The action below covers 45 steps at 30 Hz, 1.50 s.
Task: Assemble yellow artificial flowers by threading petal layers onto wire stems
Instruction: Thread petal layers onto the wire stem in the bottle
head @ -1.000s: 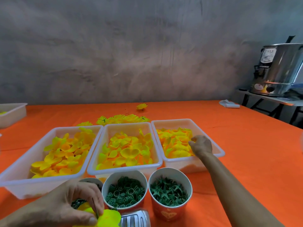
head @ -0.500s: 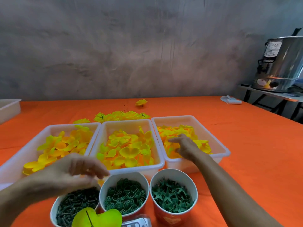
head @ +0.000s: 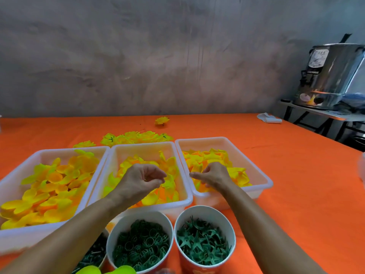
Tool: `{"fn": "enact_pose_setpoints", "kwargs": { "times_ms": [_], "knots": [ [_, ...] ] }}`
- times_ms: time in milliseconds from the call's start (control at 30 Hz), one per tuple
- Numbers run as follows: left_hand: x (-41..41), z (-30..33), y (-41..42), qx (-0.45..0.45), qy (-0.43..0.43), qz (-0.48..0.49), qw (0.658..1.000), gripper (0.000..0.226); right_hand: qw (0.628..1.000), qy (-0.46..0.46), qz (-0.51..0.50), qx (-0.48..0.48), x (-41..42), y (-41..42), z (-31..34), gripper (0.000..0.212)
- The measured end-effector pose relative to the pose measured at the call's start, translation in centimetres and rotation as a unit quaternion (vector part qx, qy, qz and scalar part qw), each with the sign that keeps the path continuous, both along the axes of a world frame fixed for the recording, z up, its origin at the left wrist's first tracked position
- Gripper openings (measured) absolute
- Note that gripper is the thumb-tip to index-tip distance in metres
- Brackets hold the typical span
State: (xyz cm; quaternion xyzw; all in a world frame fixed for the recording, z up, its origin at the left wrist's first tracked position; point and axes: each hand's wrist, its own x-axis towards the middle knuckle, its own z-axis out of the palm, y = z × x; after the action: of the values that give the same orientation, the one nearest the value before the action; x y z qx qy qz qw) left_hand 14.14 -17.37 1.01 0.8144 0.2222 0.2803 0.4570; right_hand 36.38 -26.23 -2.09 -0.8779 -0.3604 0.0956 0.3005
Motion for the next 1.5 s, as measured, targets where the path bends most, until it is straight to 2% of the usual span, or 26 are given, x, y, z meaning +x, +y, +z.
{"fn": "enact_pose_setpoints", "kwargs": {
  "times_ms": [67, 100, 200, 300, 333, 367, 433, 467, 533, 633, 733, 800, 900, 1033, 1167, 1233, 1333, 1400, 1500],
  "knots": [
    [1.1, -0.4, 0.1, 0.017, 0.001, 0.005, 1.000, 0.017, 0.996, 0.087, 0.008, 0.028, -0.1, 0.4, 0.0, 0.038],
    [1.6, -0.6, 0.1, 0.026, 0.002, 0.010, 1.000, 0.014, 0.994, 0.099, 0.002, 0.037, -0.1, 0.4, 0.0, 0.033],
    [2.6, -1.4, 0.3, 0.045, -0.009, 0.024, 0.999, 0.011, 0.998, 0.053, -0.025, 0.030, 0.3, 0.6, -0.2, 0.024],
    [3.2, -2.3, 0.3, 0.075, -0.009, 0.029, 0.997, 0.011, 0.997, -0.002, -0.011, -0.078, -0.2, 0.8, -0.2, 0.022],
    [3.4, -2.6, 0.2, 0.081, -0.009, 0.025, 0.996, 0.011, 0.995, -0.020, -0.012, -0.096, -0.3, 0.8, -0.3, 0.014],
    [3.5, -2.7, 0.2, 0.085, -0.009, 0.022, 0.996, 0.011, 0.995, -0.039, -0.014, -0.093, -0.3, 0.9, -0.5, 0.005],
    [3.7, -2.9, 0.3, 0.090, -0.014, 0.019, 0.996, 0.010, 0.998, -0.026, -0.050, -0.040, 0.2, 0.9, -0.9, 0.018],
    [3.7, -2.9, 0.4, 0.090, -0.017, 0.019, 0.996, 0.009, 0.997, 0.027, -0.073, 0.019, 0.5, 0.7, -0.9, 0.021],
    [3.6, -2.9, 0.3, 0.090, -0.019, 0.015, 0.996, 0.007, 0.967, 0.162, -0.098, 0.173, 0.7, 0.1, -0.8, 0.019],
    [3.5, -2.9, 0.1, 0.094, -0.013, 0.001, 0.996, 0.005, 0.886, 0.303, -0.077, 0.343, 0.7, -0.6, -0.2, 0.016],
    [3.4, -3.1, 0.2, 0.097, -0.013, 0.003, 0.995, 0.004, 0.812, 0.403, -0.045, 0.419, 0.8, -1.4, 0.3, 0.017],
    [3.5, -3.1, 0.4, 0.093, -0.017, 0.008, 0.995, 0.004, 0.791, 0.431, -0.023, 0.434, 0.9, -1.9, 0.5, 0.018],
    [3.4, -3.2, 0.4, 0.084, -0.025, 0.013, 0.996, 0.002, 0.796, 0.426, -0.010, 0.430, 0.6, -2.3, 0.8, 0.018],
    [2.9, -2.3, 0.4, 0.040, -0.051, 0.028, 0.998, 0.011, 0.829, 0.389, 0.042, 0.399, -0.6, -2.7, 1.8, 0.018],
    [2.0, 0.7, 0.0, -0.069, -0.088, -0.009, 0.994, 0.037, 0.875, 0.332, 0.116, 0.331, -3.1, -3.1, 3.3, 0.020],
    [1.3, 2.1, -0.2, -0.095, -0.083, -0.029, 0.992, 0.050, 0.895, 0.302, 0.158, 0.288, -4.7, -3.2, 4.0, 0.017],
    [0.2, 3.2, -0.6, -0.129, -0.087, -0.054, 0.986, 0.043, 0.907, 0.270, 0.221, 0.236, -7.0, -3.2, 4.7, 0.021],
    [-0.5, 3.1, -0.7, -0.183, -0.107, -0.059, 0.976, 0.035, 0.903, 0.268, 0.248, 0.227, -8.2, -3.2, 5.0, 0.020],
    [-1.4, 2.7, -0.8, -0.269, -0.115, -0.047, 0.955, 0.033, 0.893, 0.304, 0.230, 0.240, -9.4, -3.1, 5.2, 0.021]
  ]
}}
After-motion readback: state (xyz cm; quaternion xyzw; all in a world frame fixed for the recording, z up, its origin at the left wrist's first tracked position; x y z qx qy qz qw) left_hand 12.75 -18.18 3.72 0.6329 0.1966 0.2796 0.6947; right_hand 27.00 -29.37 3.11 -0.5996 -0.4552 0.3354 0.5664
